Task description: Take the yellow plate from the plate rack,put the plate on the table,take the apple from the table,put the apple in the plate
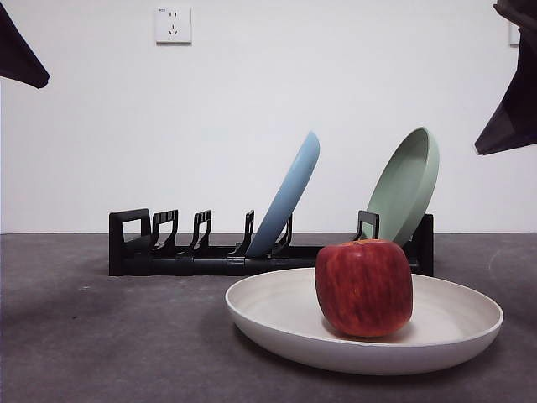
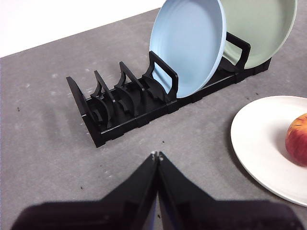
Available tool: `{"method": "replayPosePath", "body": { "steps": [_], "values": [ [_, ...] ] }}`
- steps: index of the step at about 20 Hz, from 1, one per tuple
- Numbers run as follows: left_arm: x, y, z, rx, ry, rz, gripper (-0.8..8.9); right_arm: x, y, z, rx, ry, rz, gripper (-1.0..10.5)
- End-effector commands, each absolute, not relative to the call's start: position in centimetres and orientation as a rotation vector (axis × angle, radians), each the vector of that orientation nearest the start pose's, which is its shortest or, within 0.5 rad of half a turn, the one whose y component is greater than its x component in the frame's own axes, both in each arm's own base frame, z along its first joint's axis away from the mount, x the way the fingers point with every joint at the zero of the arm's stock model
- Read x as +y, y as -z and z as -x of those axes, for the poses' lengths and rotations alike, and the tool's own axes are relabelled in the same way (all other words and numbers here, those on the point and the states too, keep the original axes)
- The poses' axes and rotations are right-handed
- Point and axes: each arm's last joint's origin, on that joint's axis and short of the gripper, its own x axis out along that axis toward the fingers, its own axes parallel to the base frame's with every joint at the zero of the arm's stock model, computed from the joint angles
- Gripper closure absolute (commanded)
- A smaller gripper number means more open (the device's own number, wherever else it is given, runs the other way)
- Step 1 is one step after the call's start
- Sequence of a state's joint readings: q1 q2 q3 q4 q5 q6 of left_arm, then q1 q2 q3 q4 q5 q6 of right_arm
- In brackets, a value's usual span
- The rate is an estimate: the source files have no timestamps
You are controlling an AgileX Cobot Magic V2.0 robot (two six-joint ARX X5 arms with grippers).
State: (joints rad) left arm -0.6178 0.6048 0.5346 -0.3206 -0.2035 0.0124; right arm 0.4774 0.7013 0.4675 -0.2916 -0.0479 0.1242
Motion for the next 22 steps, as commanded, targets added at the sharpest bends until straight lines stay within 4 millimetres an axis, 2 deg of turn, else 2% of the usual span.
{"method": "replayPosePath", "body": {
  "steps": [1, 6, 9, 11, 14, 16, 19, 22],
  "values": [
    [-7.6, -25.9, -11.8, 0.358, 0.403, -0.156, 8.17, 7.2, -22.6, -13.6, 0.549, -0.474, -0.013, 9.5],
    [-7.3, -26.2, -11.4, 0.339, 0.399, -0.163, 8.17, 7.2, -22.6, -13.6, 0.549, -0.474, -0.014, 9.5],
    [-5.7, -27.2, -10.4, 0.244, 0.354, -0.152, 8.17, 7.2, -22.6, -13.6, 0.549, -0.476, -0.014, 9.5],
    [-4.3, -26.7, -10.1, 0.191, 0.261, -0.115, 8.17, 7.2, -22.6, -13.6, 0.550, -0.476, -0.014, 9.5],
    [-2.3, -23.6, -9.9, 0.135, 0.103, -0.023, 8.17, 7.2, -22.6, -13.6, 0.550, -0.476, -0.014, 9.5],
    [-1.5, -21.2, -9.9, 0.109, 0.078, 0.002, 8.17, 7.2, -22.6, -13.6, 0.550, -0.476, -0.014, 9.5],
    [-0.6, -18.1, -10.0, 0.102, 0.026, 0.016, 8.17, 7.2, -22.6, -13.6, 0.550, -0.476, -0.014, 9.5],
    [-0.2, -16.1, -10.1, 0.138, -0.016, 0.018, 8.17, 7.2, -22.6, -13.6, 0.550, -0.476, -0.014, 9.5]
  ]
}}
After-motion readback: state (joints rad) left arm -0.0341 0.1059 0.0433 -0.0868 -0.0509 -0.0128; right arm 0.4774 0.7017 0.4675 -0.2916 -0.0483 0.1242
